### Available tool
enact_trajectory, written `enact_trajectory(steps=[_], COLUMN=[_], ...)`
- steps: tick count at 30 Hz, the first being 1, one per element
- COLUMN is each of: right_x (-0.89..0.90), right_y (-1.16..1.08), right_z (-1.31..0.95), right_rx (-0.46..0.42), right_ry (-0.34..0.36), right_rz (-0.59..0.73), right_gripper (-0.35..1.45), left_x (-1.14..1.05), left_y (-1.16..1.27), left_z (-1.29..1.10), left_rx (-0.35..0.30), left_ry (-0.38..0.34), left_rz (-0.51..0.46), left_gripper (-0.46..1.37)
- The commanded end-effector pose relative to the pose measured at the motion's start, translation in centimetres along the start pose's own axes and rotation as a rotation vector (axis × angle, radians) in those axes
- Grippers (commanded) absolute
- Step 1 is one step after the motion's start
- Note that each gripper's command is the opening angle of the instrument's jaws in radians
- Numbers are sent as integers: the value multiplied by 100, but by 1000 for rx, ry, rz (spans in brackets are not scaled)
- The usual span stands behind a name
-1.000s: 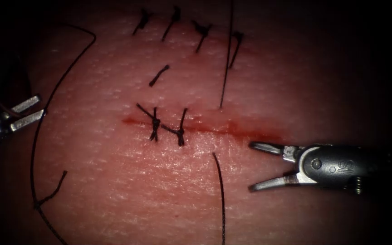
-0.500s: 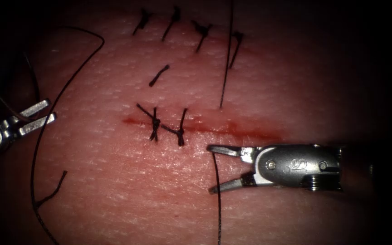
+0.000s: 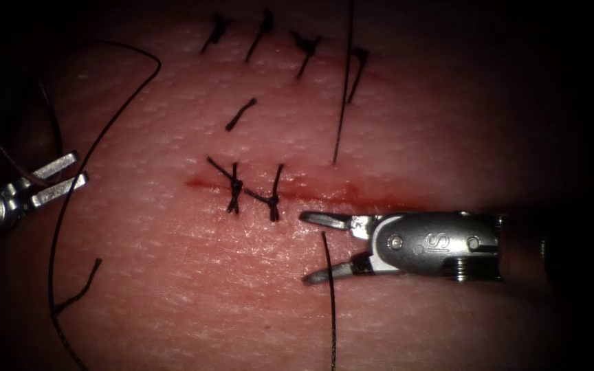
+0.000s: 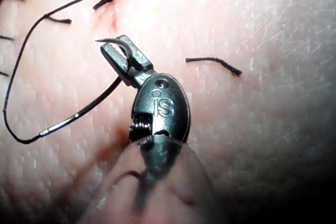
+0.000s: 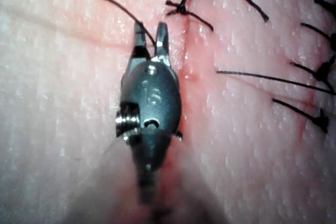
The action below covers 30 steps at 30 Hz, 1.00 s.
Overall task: Wound Closure
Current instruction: With the right gripper, repeatedly pull the suture through the wound.
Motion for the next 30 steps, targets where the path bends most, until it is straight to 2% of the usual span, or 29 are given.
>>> enact_trajectory(steps=[1,4,20,24,30], right_x=[-1,-4,1,2,13], right_y=[-2,-2,-3,-15,-49], right_z=[0,0,-2,-4,-4], right_rx=[9,3,-11,-1,26], right_ry=[-3,-27,-38,-41,-45], right_rz=[27,25,61,70,67], right_gripper=[-35,-35,-35,-35,-35], left_x=[0,0,1,1,1], left_y=[0,0,2,2,3], left_z=[0,0,1,1,2], left_rx=[-8,-7,-11,-11,-12], left_ry=[0,0,2,2,2], left_rz=[-2,-2,-2,-2,-2], left_gripper=[-35,-35,-35,-35,-35])
